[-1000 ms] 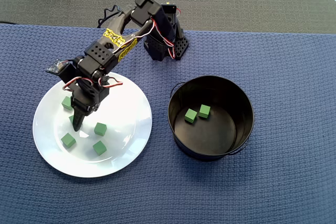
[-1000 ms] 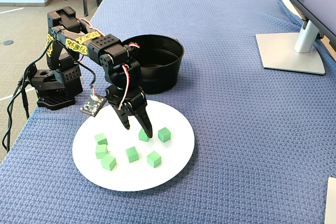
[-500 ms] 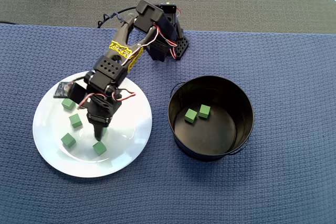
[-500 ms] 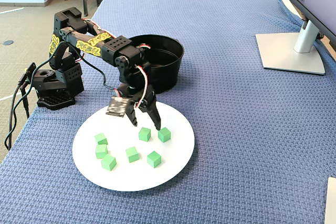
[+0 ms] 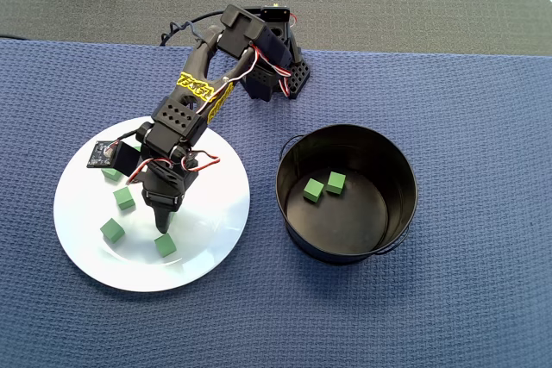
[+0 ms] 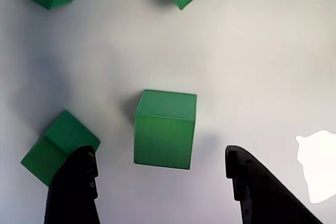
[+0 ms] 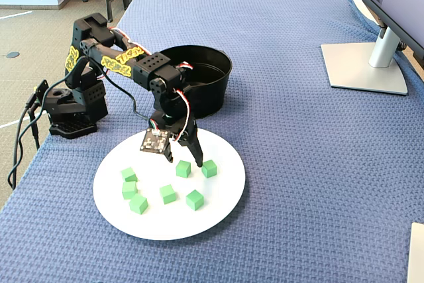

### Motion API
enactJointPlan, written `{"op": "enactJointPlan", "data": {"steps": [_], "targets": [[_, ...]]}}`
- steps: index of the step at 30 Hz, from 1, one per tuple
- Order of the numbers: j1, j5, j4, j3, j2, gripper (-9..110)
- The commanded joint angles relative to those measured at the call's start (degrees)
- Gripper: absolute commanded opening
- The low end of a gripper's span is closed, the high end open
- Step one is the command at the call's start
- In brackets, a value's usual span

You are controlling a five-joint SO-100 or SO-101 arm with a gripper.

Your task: Pick up the green cubes from the white plate and place them in the black recipient

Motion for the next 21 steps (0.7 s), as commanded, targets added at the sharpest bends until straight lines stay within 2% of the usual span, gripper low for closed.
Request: {"op": "enactJointPlan", "data": {"steps": [1,10,16,19,21], "targets": [[0.4,-0.6,-0.8,-2.2,0.6,24],[1.0,-0.9,-1.3,-3.1,-0.5,23],[1.4,-1.3,-1.3,-3.6,-1.0,14],[1.8,0.0,-1.9,-3.6,-0.9,0],[2.1,0.5,-2.6,-3.6,-0.9,0]]}}
